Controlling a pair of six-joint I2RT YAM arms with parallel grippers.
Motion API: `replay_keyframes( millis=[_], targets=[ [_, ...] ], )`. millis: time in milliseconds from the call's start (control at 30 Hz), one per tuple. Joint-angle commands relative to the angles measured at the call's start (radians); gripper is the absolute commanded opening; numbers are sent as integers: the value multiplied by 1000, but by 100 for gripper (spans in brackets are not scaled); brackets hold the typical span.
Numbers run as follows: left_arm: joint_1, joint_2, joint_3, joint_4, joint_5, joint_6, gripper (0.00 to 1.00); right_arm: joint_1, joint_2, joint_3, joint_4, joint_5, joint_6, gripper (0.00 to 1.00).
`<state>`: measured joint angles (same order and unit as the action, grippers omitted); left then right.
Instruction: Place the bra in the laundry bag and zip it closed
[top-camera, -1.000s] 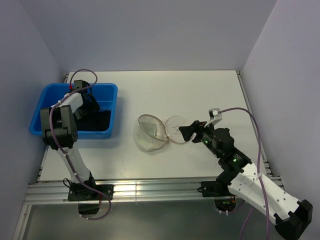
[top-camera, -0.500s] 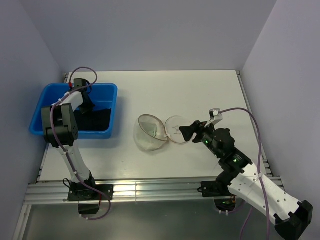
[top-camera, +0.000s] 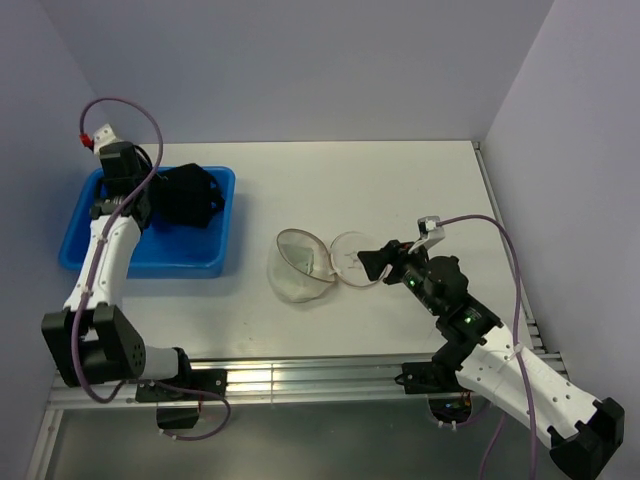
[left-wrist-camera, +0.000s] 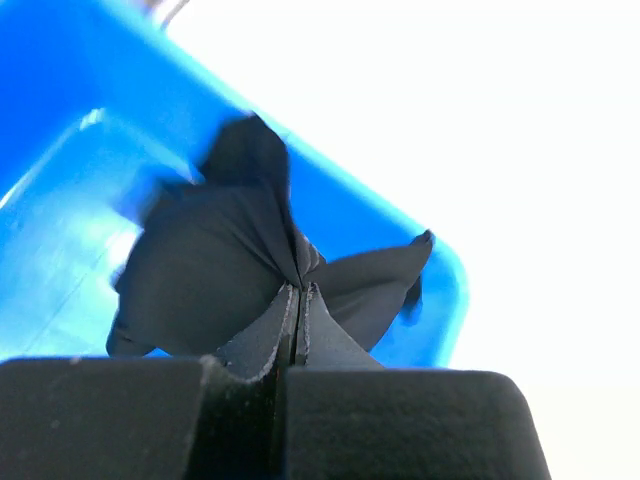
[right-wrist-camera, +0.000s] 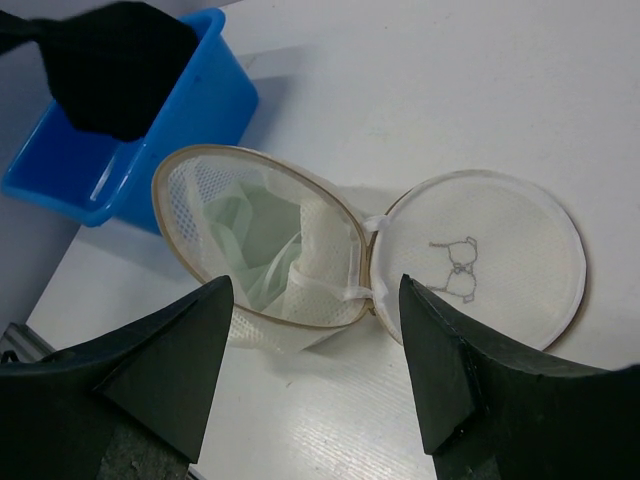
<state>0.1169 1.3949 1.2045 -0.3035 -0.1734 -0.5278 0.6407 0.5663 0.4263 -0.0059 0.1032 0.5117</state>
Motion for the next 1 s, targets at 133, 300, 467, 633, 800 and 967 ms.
replay_keyframes(
  millis=[133, 300, 467, 633, 800, 967],
  targets=[
    [-83, -155, 13, 92, 42, -51, 0, -4, 18, -1, 55, 27, -1, 74],
    [-305, -82, 353, 84, -49, -8, 0, -4, -5, -20, 70, 53, 11, 74],
    [-477, 108, 672, 77, -61, 46, 0, -4, -43, -20, 47, 96, 10, 74],
    [-666, 386, 978, 69, -11, 84, 0, -4, -103, 21, -28, 122, 4, 74],
    [-784, 625, 1066, 162, 136, 43, 1, -4, -202, 51, -127, 156, -6, 73],
    [-870, 878, 1145, 138, 256, 2, 86, -4, -269, 65, -204, 161, 42, 73]
  ],
)
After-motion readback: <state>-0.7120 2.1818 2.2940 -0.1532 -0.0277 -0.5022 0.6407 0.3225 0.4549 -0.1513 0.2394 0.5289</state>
